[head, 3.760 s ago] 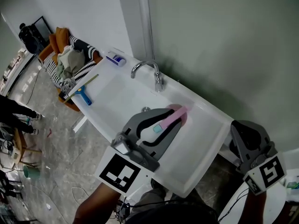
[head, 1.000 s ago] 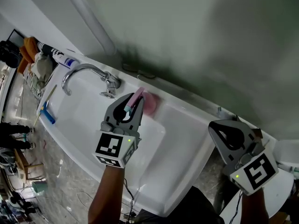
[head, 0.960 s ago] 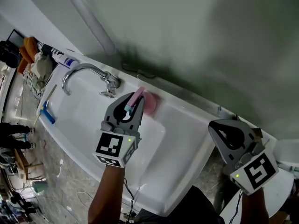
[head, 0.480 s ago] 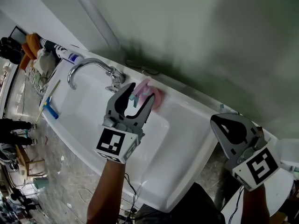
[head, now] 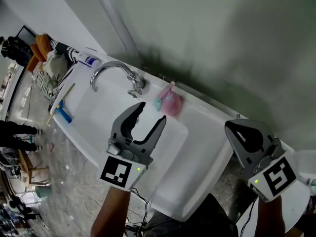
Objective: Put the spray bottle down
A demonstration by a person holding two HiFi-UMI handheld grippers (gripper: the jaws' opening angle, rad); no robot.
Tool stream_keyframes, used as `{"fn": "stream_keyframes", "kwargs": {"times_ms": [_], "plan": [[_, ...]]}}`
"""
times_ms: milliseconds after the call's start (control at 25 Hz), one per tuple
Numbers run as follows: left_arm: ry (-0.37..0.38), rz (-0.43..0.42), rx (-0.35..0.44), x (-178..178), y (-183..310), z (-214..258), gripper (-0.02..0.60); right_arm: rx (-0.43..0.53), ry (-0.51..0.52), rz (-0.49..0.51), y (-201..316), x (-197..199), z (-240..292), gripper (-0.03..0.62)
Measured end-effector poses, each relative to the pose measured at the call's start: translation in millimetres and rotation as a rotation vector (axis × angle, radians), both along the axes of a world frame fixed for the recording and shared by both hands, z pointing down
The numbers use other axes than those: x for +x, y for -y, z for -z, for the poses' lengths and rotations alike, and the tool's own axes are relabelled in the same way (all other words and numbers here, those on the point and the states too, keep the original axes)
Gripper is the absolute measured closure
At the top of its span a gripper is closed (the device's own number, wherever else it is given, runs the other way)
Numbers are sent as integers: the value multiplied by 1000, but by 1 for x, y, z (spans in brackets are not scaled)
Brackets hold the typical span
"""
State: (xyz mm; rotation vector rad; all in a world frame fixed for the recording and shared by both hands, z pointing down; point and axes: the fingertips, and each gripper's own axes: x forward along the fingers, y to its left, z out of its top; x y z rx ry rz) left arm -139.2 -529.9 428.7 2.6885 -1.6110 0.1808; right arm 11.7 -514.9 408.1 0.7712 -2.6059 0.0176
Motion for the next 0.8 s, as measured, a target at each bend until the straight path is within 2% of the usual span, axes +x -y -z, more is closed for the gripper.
{"fn": "stream_keyframes", "kwargs": {"times_ms": [400, 800], "plan": [[-38, -41, -25, -15, -96, 32, 360, 36, 13, 17, -34, -30, 30, 586], [-72, -40, -32, -45, -164, 63, 360, 75, -6, 31, -87, -53, 66, 586]]}}
